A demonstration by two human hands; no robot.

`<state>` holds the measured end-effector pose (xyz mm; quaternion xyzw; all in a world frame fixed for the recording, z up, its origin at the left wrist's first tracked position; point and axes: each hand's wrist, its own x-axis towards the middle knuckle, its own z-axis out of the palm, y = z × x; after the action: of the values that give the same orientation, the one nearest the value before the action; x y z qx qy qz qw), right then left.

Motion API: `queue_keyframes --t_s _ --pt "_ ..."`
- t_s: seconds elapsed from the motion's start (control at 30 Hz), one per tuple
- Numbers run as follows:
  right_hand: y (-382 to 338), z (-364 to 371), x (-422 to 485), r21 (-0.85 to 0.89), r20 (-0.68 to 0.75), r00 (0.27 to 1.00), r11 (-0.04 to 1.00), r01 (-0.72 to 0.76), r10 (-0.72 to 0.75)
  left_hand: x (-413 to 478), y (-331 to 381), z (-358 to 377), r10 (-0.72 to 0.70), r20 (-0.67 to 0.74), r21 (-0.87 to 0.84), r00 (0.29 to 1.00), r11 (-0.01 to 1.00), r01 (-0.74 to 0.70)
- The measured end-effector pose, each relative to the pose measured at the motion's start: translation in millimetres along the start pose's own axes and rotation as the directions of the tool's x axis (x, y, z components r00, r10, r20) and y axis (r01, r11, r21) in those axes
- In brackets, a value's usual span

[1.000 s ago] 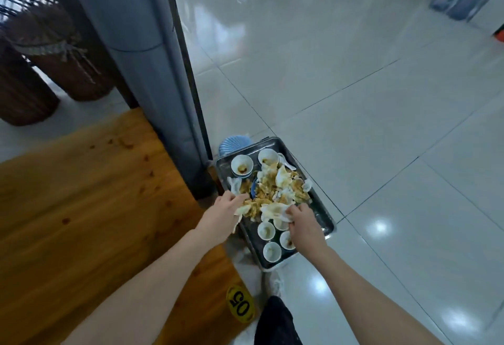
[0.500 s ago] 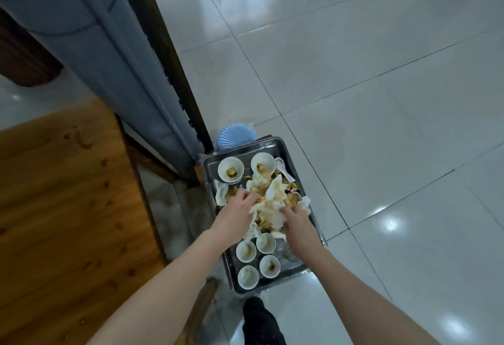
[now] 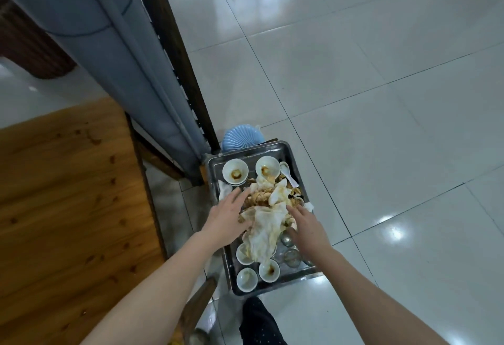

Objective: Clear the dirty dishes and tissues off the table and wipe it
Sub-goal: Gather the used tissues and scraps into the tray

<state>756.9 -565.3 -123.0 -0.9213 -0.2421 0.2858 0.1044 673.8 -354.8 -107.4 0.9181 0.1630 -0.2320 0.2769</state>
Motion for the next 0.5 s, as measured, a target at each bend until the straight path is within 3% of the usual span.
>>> queue_keyframes --t_s 0.33,0.5 --pt "-98 3 -39 0.03 -0.148 0.971 0.981 0.192 -0.186 -99 -59 -17 -0.068 -0.281 -0.08 0.957 0.996 0.047" --pt "-156 26 -81 0.031 -0.133 0.956 0.963 0.267 -0.261 -170 -101 -18 -0.163 -0.374 -0.14 0.913 0.983 0.118"
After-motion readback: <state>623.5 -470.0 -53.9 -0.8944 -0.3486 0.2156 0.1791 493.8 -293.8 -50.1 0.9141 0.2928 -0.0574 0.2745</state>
